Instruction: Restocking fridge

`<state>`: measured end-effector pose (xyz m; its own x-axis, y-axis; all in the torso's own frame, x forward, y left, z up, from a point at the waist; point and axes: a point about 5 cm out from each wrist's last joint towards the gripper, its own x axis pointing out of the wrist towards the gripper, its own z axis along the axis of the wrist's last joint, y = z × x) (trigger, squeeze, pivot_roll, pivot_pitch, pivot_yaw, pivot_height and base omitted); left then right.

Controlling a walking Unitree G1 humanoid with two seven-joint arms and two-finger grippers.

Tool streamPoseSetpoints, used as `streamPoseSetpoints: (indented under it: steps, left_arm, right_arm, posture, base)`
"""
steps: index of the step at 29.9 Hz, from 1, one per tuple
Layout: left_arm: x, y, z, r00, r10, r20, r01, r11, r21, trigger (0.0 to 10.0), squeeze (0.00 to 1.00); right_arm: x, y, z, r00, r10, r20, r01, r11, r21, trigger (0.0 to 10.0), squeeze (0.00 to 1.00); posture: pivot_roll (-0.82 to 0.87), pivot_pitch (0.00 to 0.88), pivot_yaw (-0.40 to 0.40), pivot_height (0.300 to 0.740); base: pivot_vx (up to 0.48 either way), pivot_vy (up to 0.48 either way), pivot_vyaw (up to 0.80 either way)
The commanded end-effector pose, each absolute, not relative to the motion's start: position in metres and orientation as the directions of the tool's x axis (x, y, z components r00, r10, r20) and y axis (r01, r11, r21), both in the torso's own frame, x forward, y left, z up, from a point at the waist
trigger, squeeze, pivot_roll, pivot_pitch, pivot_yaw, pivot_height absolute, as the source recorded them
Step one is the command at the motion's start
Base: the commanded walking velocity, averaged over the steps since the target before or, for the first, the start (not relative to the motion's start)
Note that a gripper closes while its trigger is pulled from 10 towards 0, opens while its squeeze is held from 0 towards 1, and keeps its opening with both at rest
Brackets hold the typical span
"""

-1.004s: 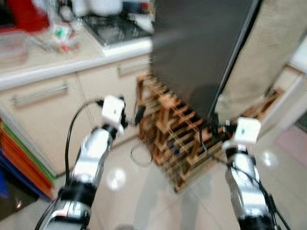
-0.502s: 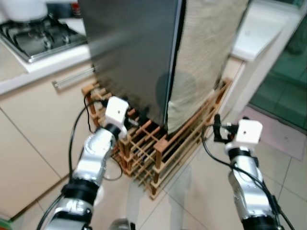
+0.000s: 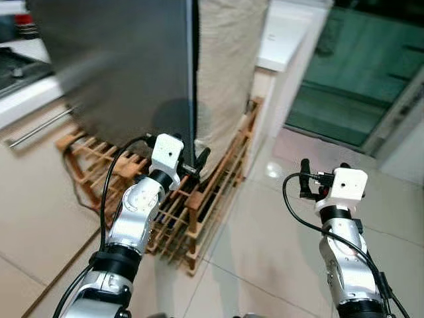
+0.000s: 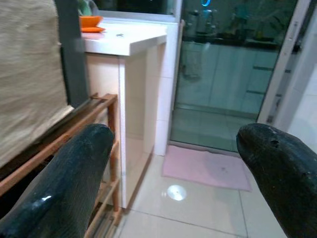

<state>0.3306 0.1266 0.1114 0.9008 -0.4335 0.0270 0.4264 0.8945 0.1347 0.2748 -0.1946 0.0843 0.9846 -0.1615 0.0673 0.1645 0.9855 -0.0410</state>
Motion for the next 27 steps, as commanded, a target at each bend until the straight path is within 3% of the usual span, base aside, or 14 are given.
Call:
streamPoseSetpoints:
  steps: [1,4,16,27]
  left_arm:
    - [0.333,0.126,0.118,0.907,-0.418,0.053,0.41,0.905,0.115,10.0,0.0]
    - [0.334,0.126,0.119,0.914,-0.401,0.065,0.395,0.914,0.094,10.0,0.0]
    - [0.337,0.133,0.124,0.947,-0.312,0.071,0.309,0.95,0.053,10.0,0.0]
    - [0.341,0.099,0.143,0.907,-0.408,0.105,0.412,0.911,-0.017,10.0,0.0]
  right_arm:
    - [0.279,-0.198,0.09,0.982,-0.171,0.082,0.175,0.983,-0.047,10.0,0.12]
    - [0.28,-0.198,0.092,0.981,-0.168,0.099,0.174,0.983,-0.058,10.0,0.12]
    - [0.282,-0.198,0.092,0.983,-0.159,0.097,0.166,0.983,-0.072,10.0,0.09]
    - [0.279,-0.199,0.091,0.98,-0.171,0.099,0.178,0.982,-0.068,10.0,0.09]
  posture:
    - [0.08,0.0,-0.051,0.74]
    - [0.08,0.0,-0.053,0.74]
    - [0.08,0.0,-0.055,0.736]
    - [0.08,0.0,-0.05,0.736]
  base:
    - [0.0,0.0,-0.62]
    - [0.0,0.0,-0.62]
    - [0.0,0.0,0.0]
    - [0.0,0.0,0.0]
